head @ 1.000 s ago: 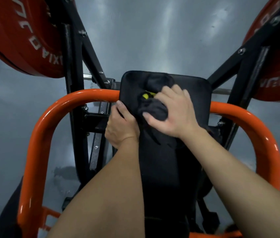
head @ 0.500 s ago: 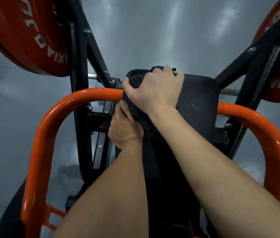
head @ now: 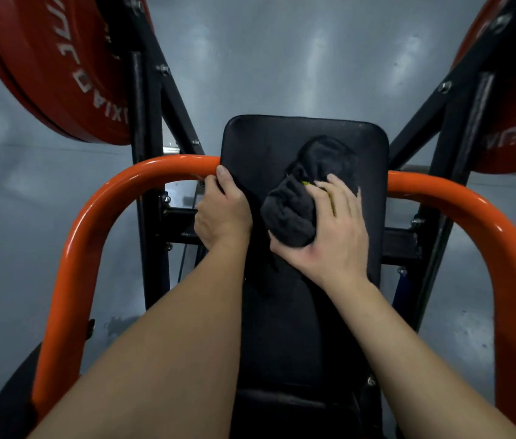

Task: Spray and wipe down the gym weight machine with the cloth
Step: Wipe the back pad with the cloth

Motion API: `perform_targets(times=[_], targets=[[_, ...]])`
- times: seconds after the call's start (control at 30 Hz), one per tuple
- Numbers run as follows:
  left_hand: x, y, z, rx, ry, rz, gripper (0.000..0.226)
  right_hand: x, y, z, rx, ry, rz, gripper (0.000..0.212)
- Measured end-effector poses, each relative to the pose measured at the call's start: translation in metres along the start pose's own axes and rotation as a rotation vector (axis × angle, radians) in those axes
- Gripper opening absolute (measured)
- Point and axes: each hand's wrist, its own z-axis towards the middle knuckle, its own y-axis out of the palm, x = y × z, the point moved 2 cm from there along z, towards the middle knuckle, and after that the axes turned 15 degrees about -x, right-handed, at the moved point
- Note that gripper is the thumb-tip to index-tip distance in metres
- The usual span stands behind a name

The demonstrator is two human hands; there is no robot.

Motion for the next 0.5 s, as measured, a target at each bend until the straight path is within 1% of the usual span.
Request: perform_targets(times=[0.1, 0.2, 0.27, 0.3, 0.4, 0.5], targets=[[-0.005, -0.002, 0.003, -0.049, 0.033, -0.041, 0.054, 0.002, 0.007, -0.031, 0.105, 0.031, -0.038, 0.08], [-0.009, -0.009, 0.007, -0.163, 0.058, -0.151, 0.053, 0.002, 0.012, -0.041, 0.087, 0.085, -0.12, 0.082], [-0.011, -0.016, -0.001, -0.239, 0.065, -0.182, 0.053, 0.0, 0.013, -0.04, 0.057, 0.096, -0.142, 0.084], [-0.014, -0.017, -0.006, -0.26, 0.037, -0.183, 0.055, -0.001, 0.013, -0.039, 0.051, 0.095, -0.144, 0.085], [-0.033, -0.019, -0.028, -0.283, -0.125, -0.127, 0.066, -0.003, 0.012, -0.038, 0.034, 0.079, -0.15, 0.086], [-0.044, -0.015, -0.036, -0.173, -0.208, -0.056, 0.077, -0.001, 0.011, -0.037, 0.024, 0.069, -0.129, 0.083]])
